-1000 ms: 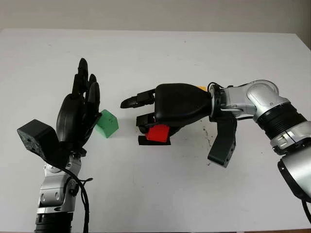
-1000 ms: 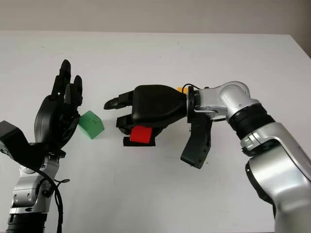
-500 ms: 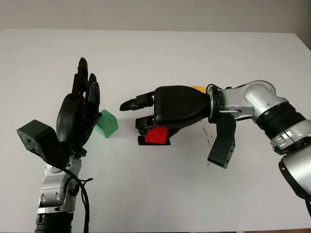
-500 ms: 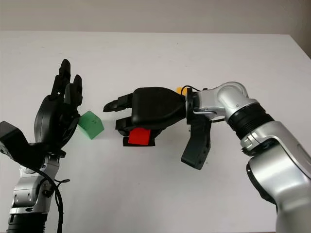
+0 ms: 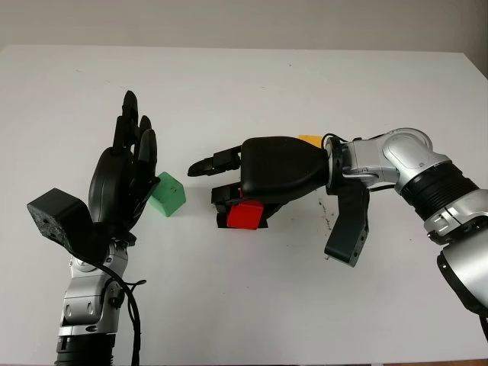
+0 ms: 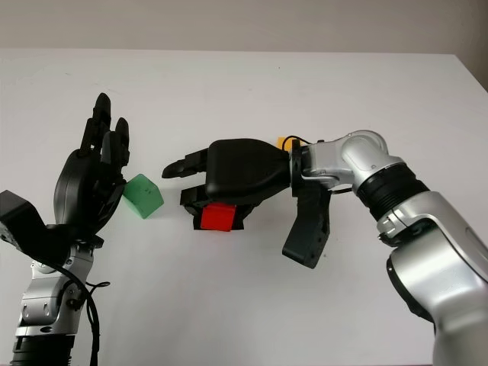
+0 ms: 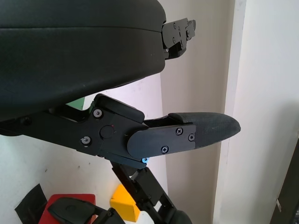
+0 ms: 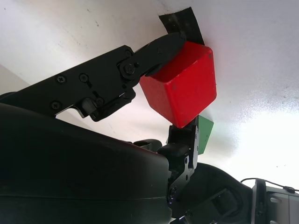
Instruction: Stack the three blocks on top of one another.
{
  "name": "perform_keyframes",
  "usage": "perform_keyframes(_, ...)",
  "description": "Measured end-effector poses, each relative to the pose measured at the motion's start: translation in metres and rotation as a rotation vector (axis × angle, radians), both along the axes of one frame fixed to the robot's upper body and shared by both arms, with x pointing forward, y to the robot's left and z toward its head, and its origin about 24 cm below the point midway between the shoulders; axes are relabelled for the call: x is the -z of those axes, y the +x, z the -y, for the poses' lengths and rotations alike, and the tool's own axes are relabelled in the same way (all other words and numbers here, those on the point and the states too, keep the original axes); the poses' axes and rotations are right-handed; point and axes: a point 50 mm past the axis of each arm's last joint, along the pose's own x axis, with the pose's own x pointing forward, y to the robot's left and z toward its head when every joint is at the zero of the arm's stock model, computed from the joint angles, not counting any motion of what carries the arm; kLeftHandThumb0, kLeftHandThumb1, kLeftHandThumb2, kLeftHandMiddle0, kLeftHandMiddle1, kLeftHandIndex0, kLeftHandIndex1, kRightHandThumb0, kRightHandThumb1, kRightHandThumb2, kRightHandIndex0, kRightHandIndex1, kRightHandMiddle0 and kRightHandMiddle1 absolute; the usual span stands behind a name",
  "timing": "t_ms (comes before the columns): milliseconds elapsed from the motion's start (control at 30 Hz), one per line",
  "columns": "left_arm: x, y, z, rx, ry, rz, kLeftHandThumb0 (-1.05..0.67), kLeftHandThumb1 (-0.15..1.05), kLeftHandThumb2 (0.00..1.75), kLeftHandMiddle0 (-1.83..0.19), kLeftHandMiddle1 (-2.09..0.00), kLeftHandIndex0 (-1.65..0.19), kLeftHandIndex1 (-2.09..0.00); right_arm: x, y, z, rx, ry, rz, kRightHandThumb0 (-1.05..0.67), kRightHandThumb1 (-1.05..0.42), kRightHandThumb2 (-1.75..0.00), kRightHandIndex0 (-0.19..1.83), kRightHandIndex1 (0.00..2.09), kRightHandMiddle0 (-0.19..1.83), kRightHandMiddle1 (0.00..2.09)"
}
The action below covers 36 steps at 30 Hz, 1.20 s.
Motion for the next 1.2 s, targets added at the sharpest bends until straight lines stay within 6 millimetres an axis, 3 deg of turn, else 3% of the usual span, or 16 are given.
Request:
perform_keyframes(200, 0.0, 0.0, 0.0, 0.003, -0.003, 0.001, -0.73, 1.05, 0.54, 0.19, 0.0, 0.19, 0.0, 0.003, 0.001, 0.002, 0.009, 0.007, -0.012, -0.43, -0.9, -0.06, 0.29, 0.03, 0.25, 1.07)
perform_keyframes(333, 0.0, 0.0, 0.0, 0.001, -0.002, 0.0, -0.74, 1.05, 0.55, 0.19, 0.0, 0.19, 0.0, 0.004, 0.001, 0.002, 0.016, -0.018, -0.014, -0.43, -0.89, -0.06, 0.25, 0.04, 0.24, 0.76)
perform_keyframes(533, 0.0, 0.0, 0.0, -0.005, -0.002, -0.001, -0.74, 1.05, 0.54, 0.19, 0.0, 0.19, 0.0, 0.003, -0.001, 0.002, 0.021, -0.063, -0.024, -0.72, -0.9, -0.05, 0.16, 0.03, 0.15, 0.42)
perform_keyframes(733, 0.0, 0.0, 0.0, -0.006, -0.003, -0.002, -0.73, 1.05, 0.54, 0.19, 0.0, 0.19, 0.0, -0.004, -0.003, 0.006, 0.04, -0.118, -0.037, -0.86, -0.88, -0.05, 0.02, 0.01, 0.04, 0.21)
perform_keyframes(1033, 0.0, 0.0, 0.0, -0.002, -0.002, -0.001, -0.74, 1.05, 0.54, 0.19, 0.0, 0.19, 0.0, -0.036, 0.003, 0.018, 0.154, -0.09, -0.102, -0.83, -0.84, -0.05, -0.18, 0.0, -0.08, 0.1)
perform_keyframes(1200, 0.0, 0.0, 0.0, -0.002, -0.001, -0.001, -0.74, 1.05, 0.54, 0.19, 0.0, 0.19, 0.0, -0.081, 0.016, 0.037, 0.338, 0.051, -0.125, -0.76, -0.86, -0.06, -0.18, 0.01, -0.05, 0.1)
